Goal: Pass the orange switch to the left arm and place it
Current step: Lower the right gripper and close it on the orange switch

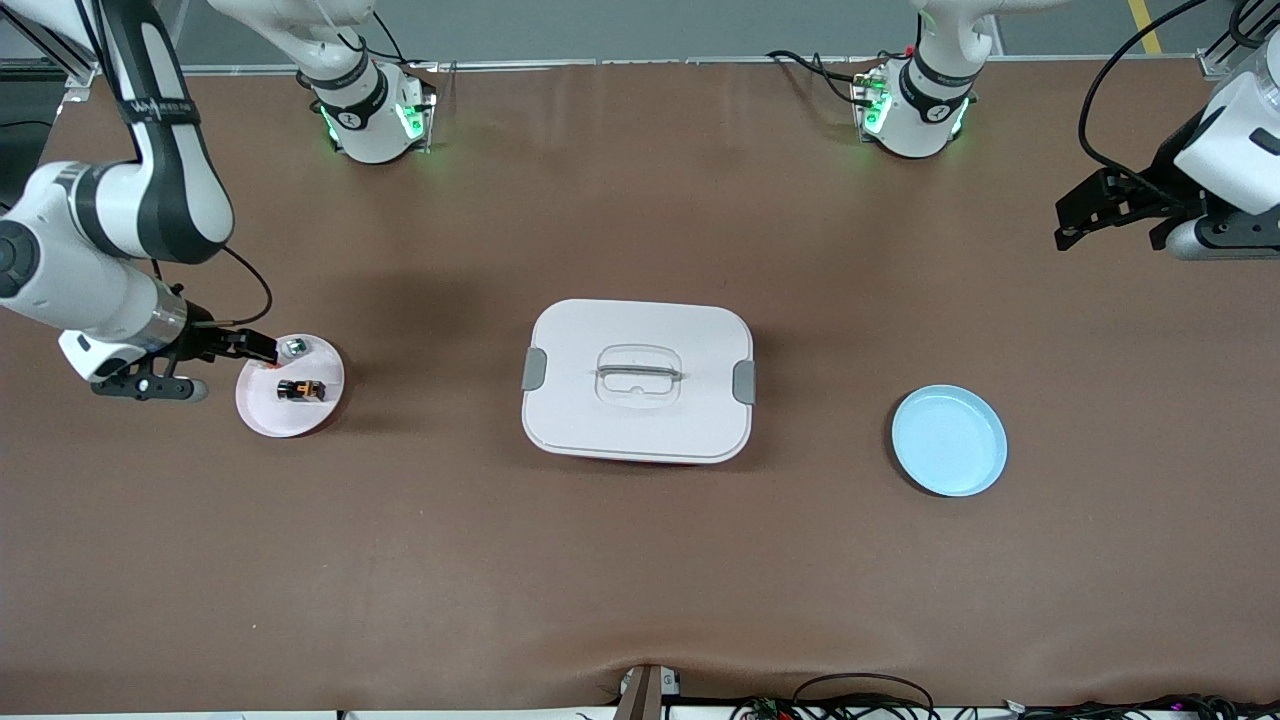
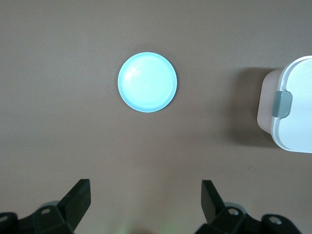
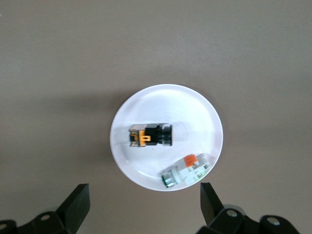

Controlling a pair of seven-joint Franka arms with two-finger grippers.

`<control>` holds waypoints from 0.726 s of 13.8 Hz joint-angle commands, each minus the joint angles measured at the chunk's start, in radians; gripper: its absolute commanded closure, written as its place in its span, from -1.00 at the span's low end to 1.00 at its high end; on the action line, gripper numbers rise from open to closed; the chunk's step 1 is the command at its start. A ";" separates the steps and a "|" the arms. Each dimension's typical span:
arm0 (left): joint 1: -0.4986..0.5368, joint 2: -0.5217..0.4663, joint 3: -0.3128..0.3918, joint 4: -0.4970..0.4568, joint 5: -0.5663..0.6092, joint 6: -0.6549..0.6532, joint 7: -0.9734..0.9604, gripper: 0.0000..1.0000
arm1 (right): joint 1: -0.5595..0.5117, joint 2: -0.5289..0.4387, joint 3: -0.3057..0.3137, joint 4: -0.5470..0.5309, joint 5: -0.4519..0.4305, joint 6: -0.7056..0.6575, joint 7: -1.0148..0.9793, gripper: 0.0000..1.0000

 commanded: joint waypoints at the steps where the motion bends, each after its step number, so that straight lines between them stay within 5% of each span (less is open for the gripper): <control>1: 0.003 -0.002 -0.003 0.004 0.001 -0.004 0.010 -1.00 | -0.011 0.044 0.010 0.008 -0.036 0.011 0.068 -1.00; 10: 0.003 -0.003 -0.003 0.003 0.001 -0.003 0.010 -1.00 | 0.058 0.187 0.011 0.006 -0.141 0.123 0.308 -1.00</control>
